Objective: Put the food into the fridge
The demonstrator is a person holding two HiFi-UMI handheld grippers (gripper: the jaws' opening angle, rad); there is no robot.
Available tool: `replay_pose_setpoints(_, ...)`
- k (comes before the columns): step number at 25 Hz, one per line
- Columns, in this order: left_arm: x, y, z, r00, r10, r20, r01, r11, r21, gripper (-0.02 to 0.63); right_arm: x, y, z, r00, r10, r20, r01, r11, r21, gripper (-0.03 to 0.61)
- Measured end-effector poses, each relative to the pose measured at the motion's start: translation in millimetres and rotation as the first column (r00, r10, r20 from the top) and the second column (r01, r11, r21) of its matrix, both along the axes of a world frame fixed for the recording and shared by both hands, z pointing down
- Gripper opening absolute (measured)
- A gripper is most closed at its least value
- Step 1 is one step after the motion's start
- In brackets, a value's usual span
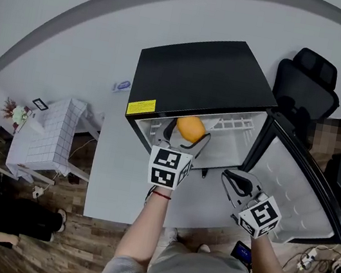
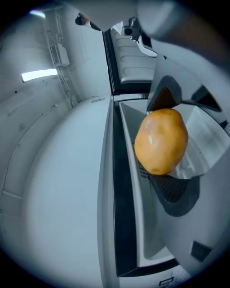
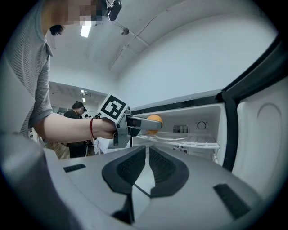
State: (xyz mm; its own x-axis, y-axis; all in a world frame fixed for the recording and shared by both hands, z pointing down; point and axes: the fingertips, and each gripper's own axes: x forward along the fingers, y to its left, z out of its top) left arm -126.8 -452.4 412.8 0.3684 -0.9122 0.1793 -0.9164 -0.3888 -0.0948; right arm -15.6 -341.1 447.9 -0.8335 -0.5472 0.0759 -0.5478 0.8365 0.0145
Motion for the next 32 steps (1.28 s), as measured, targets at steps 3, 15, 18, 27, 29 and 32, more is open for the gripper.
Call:
replay_pose_setpoints(3,3,-3,0,1.0,0.026,0.016,-0.027,0.999,0.041,0.457,-7,-17,-5,0.999,-0.024,0.022,0.024,0.999,-0.027,0.044)
replay_pose_setpoints(15,9,31,8,0.979,0.172,0.108,-0.192,0.956,0.223,0.457,-66,-66,-35,0.972,-0.147,0.182,0.186,0.957,-0.222,0.261)
replay_pose_setpoints(18,12,38,6,0.973,0.198,0.118,-0.222,0.942,0.253,0.457,-82,-65,-32,0.963,-0.177,0.201,0.228,0.935,-0.27,0.277)
replay_pose_setpoints(27,14,45,-1,0.97,0.212,0.119,-0.239,0.923,0.302,0.457,-101,-62,-22,0.951,-0.243,0.191,0.299,0.88,-0.369,0.281)
replay_pose_setpoints(29,15,46,-3,0.967,0.228,0.114,-0.253,0.916,0.312,0.457,-102,-61,-23,0.944,-0.267,0.193,0.323,0.864,-0.385,0.279)
replay_pose_setpoints(32,16,46,-2,0.962,0.239,0.129,-0.268,0.911,0.312,0.457,-103,-61,-21,0.938,-0.291,0.187,0.344,0.842,-0.415,0.278)
